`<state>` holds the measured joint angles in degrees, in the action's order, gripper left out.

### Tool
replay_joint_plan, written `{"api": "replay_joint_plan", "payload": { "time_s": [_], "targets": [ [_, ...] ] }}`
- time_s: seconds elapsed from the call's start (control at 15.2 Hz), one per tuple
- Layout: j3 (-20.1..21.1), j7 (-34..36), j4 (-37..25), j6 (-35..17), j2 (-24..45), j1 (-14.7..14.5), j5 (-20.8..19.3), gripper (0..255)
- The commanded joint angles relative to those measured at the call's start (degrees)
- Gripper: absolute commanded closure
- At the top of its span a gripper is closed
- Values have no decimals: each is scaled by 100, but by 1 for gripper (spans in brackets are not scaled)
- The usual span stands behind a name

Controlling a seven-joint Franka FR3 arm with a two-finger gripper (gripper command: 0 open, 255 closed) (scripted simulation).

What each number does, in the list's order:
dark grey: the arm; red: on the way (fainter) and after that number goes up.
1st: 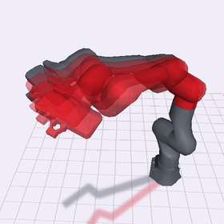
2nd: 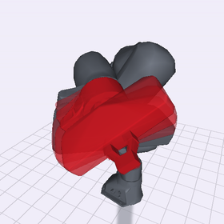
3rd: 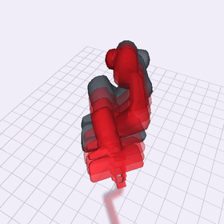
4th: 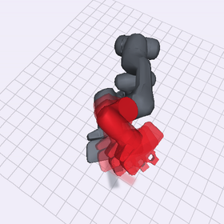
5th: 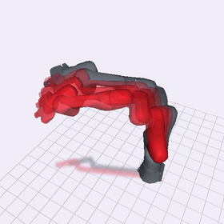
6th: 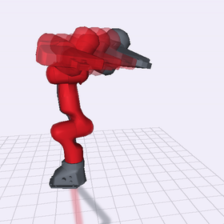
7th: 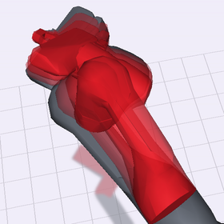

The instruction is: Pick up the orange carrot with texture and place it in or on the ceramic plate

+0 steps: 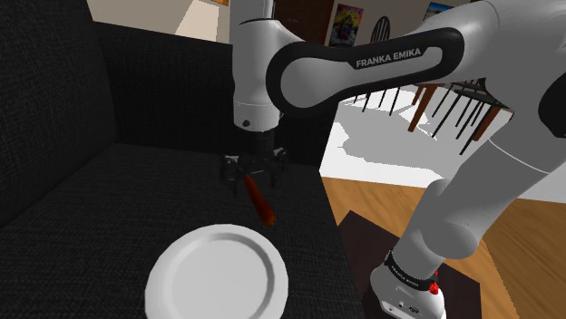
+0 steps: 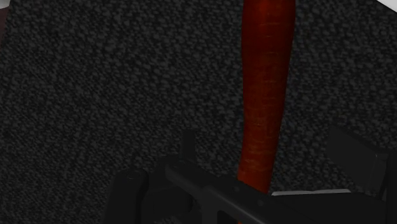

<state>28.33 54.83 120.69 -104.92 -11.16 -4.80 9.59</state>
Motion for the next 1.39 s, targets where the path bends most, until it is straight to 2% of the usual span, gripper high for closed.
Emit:
{"api": "replay_joint_plan", "payload": {
  "time_s": [0.0,0.07,0.13,0.73,1.32],
  "targets": [
    [0,0,2,-3,1,0,0,0],
    [0,0,1,-1,1,0,0,0],
    [0,0,1,-1,1,0,0,255],
    [0,0,2,-3,1,0,0,255],
    [-60,24,-610,691,-88,21,-2,255]
  ]
}}
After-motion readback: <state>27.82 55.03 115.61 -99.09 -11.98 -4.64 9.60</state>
